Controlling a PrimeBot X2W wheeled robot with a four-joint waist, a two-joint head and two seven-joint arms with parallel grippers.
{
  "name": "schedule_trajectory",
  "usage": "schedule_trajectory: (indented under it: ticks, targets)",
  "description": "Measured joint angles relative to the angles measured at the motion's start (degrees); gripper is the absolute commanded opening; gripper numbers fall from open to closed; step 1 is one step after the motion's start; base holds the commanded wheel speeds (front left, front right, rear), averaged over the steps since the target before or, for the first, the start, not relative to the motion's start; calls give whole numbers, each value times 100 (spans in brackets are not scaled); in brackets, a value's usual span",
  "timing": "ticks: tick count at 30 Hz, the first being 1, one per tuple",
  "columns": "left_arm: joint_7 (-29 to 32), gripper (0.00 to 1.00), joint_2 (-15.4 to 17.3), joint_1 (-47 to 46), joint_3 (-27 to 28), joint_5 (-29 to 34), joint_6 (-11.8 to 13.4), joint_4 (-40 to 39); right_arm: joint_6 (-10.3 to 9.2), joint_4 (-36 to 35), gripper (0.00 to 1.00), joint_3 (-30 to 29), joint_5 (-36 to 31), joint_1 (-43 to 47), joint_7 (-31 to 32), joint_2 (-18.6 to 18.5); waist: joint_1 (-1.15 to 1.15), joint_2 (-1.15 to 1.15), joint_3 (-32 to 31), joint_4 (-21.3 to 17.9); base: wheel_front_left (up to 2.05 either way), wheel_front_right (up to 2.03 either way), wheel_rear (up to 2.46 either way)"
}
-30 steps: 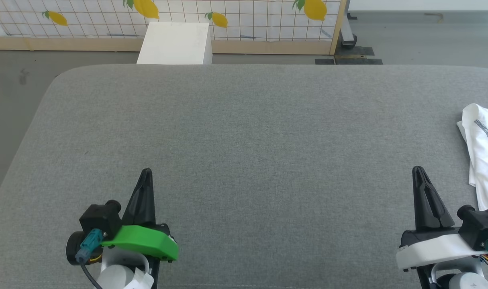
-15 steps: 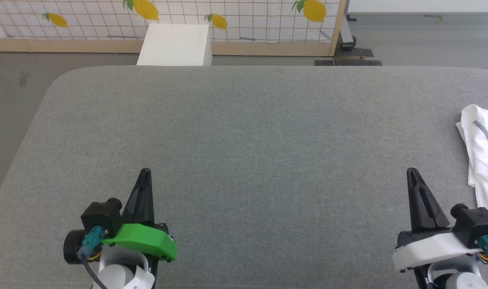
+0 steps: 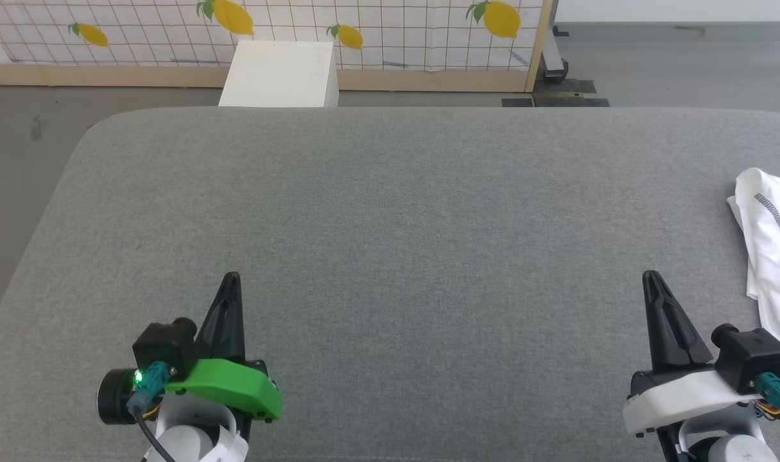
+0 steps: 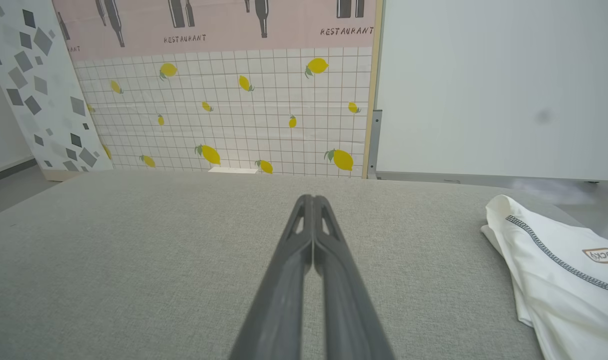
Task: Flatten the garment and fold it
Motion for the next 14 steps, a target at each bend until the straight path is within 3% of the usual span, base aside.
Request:
schedule_trajectory:
  ticks: [14]
  targets:
    - [159,0,0,54,37,147,41,-93,0,-18,0,59,-62,-1,176,1,0,0,-24,-6,0,0,0]
